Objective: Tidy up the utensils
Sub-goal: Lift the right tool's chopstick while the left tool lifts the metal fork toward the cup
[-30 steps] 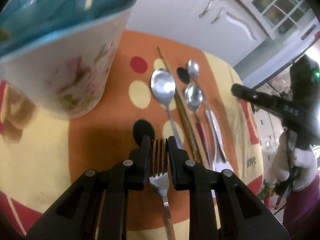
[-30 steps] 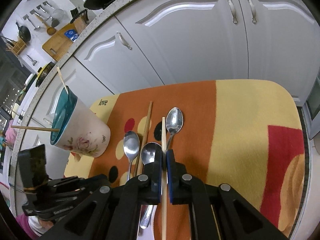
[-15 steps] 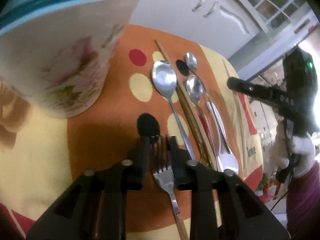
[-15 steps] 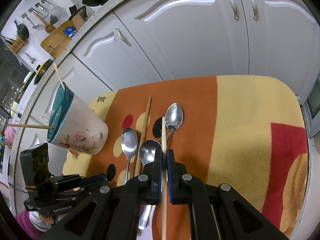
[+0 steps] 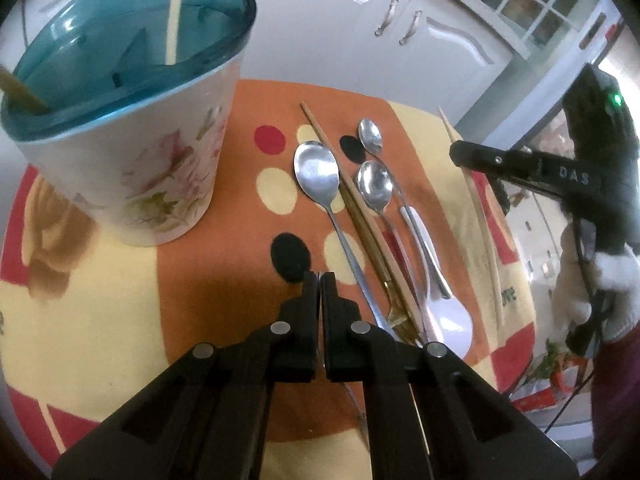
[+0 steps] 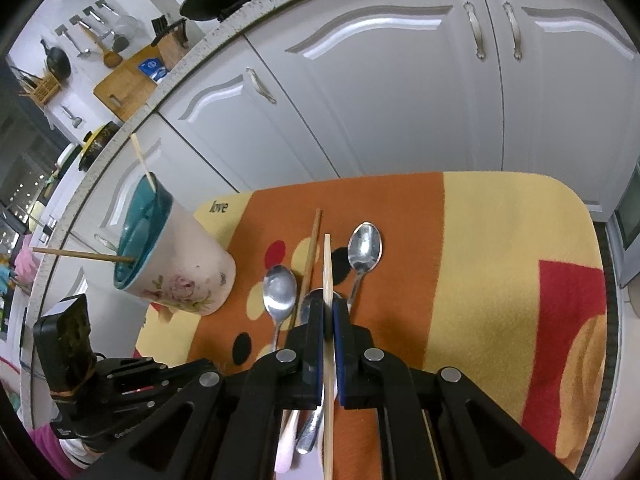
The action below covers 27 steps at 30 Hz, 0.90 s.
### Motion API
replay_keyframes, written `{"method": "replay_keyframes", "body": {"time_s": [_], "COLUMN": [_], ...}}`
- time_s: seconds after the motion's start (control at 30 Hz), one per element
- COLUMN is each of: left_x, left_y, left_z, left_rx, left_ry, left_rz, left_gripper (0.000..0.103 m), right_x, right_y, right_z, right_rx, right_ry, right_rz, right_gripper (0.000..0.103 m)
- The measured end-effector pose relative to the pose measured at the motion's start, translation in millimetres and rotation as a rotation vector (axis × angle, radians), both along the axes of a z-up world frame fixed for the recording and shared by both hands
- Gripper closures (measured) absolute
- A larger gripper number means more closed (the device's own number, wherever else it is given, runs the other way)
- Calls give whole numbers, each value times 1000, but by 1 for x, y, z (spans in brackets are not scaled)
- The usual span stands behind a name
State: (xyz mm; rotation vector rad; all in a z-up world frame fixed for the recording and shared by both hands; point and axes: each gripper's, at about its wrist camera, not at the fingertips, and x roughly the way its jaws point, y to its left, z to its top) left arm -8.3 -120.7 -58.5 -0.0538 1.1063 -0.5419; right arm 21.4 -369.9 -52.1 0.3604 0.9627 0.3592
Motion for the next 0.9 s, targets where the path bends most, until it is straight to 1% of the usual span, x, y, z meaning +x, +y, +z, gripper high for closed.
{"method": "replay_keyframes", "body": {"time_s": [0.13, 0.3, 0.5, 0.67, 0.83, 0.9], "left_x": [-5, -17, -27, -28, -22, -20], "left_y": [2, 7, 16, 33, 56, 65], "left_z": [16, 51, 88, 124, 171, 183], "left_rx": [-24, -81, -129, -144, -161, -164], "left_ry": [-25, -85, -147, -213, -302, -324], "left_rz": [10, 2, 4, 35, 71, 81], "left_gripper": [102, 102, 102, 102, 102, 102], "right_x": [-6, -16, -27, -28, -21, -15], "right_y": [1, 2, 13, 29, 56, 68], "right_z": [12, 34, 61, 83, 105, 113], "right_rx": [-3, 2, 18, 36, 37, 39], "right_ry": [-29, -78, -136, -187, -238, -259], "right_rz": [5, 12, 43, 64, 115, 134], "right_gripper": [99, 99, 99, 99, 99, 99]}}
